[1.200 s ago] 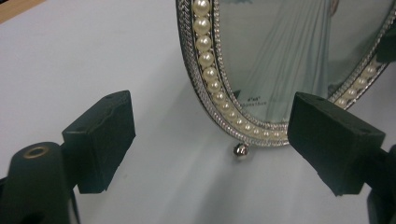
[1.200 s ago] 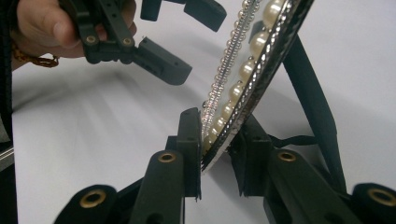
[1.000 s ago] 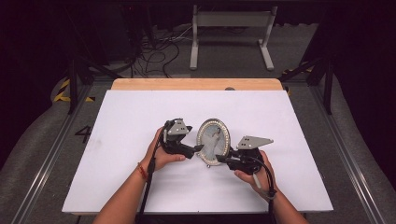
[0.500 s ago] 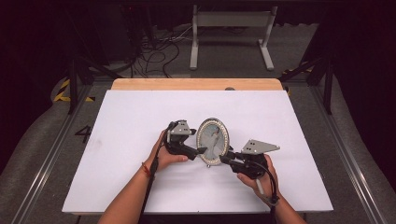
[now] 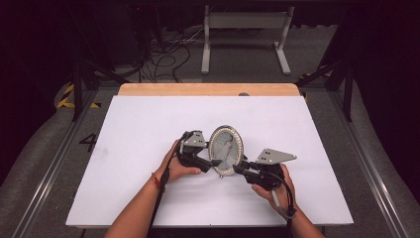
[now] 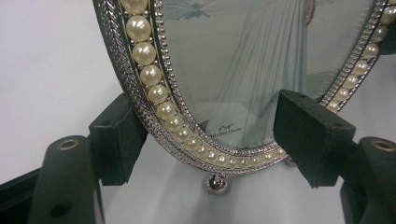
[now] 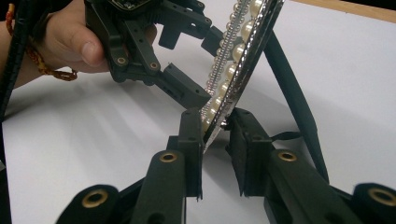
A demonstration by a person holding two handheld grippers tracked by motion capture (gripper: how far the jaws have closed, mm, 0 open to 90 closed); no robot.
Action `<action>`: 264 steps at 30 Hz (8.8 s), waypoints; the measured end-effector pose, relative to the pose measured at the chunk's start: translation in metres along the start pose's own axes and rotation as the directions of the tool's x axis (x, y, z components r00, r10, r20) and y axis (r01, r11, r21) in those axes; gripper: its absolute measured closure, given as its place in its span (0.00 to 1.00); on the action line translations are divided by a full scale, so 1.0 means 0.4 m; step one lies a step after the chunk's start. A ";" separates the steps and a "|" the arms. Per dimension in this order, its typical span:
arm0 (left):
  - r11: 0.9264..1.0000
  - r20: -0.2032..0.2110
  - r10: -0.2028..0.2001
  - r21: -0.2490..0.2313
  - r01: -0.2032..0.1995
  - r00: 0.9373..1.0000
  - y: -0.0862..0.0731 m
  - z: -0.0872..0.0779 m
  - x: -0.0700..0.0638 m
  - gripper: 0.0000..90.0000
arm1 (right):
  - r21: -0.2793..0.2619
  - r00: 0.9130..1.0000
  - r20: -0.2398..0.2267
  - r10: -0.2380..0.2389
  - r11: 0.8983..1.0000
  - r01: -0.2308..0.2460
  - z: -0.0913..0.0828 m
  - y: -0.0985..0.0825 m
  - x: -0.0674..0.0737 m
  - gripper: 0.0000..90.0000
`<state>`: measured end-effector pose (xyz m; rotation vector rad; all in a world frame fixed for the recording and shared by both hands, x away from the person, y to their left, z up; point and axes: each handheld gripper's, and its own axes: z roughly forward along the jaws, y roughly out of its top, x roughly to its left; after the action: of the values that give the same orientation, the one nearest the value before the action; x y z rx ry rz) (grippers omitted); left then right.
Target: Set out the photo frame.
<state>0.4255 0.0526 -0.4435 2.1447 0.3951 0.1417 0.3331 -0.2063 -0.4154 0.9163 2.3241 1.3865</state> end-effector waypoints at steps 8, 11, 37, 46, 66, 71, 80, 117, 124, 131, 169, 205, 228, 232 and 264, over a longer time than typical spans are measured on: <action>1.000 -0.021 0.004 0.029 -0.003 1.000 -0.003 -0.018 -0.004 0.37 | 0.001 1.000 -0.003 0.001 1.000 -0.001 0.000 0.000 -0.005 0.84; 0.999 -0.036 0.012 0.036 -0.011 0.999 -0.004 -0.027 -0.006 0.41 | 0.002 1.000 -0.002 0.014 1.000 -0.014 0.001 0.001 -0.011 0.83; 1.000 -0.107 0.005 -0.002 -0.005 0.994 -0.023 -0.092 -0.038 0.41 | -0.027 0.997 0.061 0.046 0.999 -0.044 0.024 0.020 -0.023 0.83; 0.998 -0.105 -0.015 -0.062 0.009 0.994 -0.020 -0.092 -0.038 0.46 | -0.040 0.994 0.082 0.067 0.997 -0.064 0.015 0.005 -0.018 0.81; 1.000 -0.172 0.015 -0.002 -0.016 0.985 -0.033 -0.112 -0.059 0.59 | -0.047 0.994 0.099 0.053 0.998 -0.049 0.027 0.015 -0.021 0.83; 1.000 -0.172 0.026 0.010 -0.025 0.985 -0.033 -0.119 -0.066 0.59 | -0.047 0.994 0.094 0.059 0.997 -0.055 0.030 0.016 -0.027 0.82; 0.999 -0.175 -0.009 -0.050 0.000 0.985 -0.026 -0.118 -0.059 0.51 | -0.056 0.991 0.113 0.067 0.997 -0.061 0.027 0.015 -0.023 0.72; 1.000 -0.207 -0.008 -0.012 0.006 0.978 -0.030 -0.121 -0.061 0.72 | -0.063 0.990 0.113 0.084 0.995 -0.077 0.042 0.006 -0.022 0.81; 1.000 -0.212 0.012 0.003 -0.011 0.977 -0.032 -0.122 -0.079 0.72 | -0.065 0.989 0.116 0.096 0.994 -0.089 0.044 0.010 -0.033 0.81; 0.999 -0.233 0.034 0.024 -0.029 0.972 -0.034 -0.115 -0.088 0.71 | -0.075 0.987 0.127 0.103 0.993 -0.093 0.051 0.009 -0.034 0.80; 0.998 -0.294 0.058 0.040 -0.048 0.954 -0.023 -0.122 -0.101 0.62 | 0.003 0.977 0.211 -0.039 0.999 0.039 0.023 0.014 -0.010 0.72; 0.991 -0.327 0.095 0.118 -0.058 0.940 -0.113 -0.233 -0.142 0.27 | 0.080 0.966 0.213 -0.148 0.988 0.133 -0.068 -0.034 -0.040 0.37; 0.999 -0.333 -0.042 0.010 0.048 0.942 -0.250 -0.349 -0.152 0.06 | 0.064 0.972 0.198 -0.127 0.991 0.116 -0.135 -0.134 -0.069 0.13; 0.999 -0.347 -0.041 0.017 0.050 0.937 -0.268 -0.362 -0.154 0.06 | 0.056 0.974 0.189 -0.124 0.992 0.116 -0.148 -0.147 -0.069 0.11; 0.996 -0.373 -0.075 0.017 0.088 0.925 -0.311 -0.360 -0.157 0.07 | 0.094 0.950 0.265 -0.162 0.985 0.142 -0.137 -0.175 -0.044 0.11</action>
<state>0.3023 0.2099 -0.4604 2.1286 0.7093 0.5028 0.2910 -0.2789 -0.4497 0.8658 2.1965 1.0477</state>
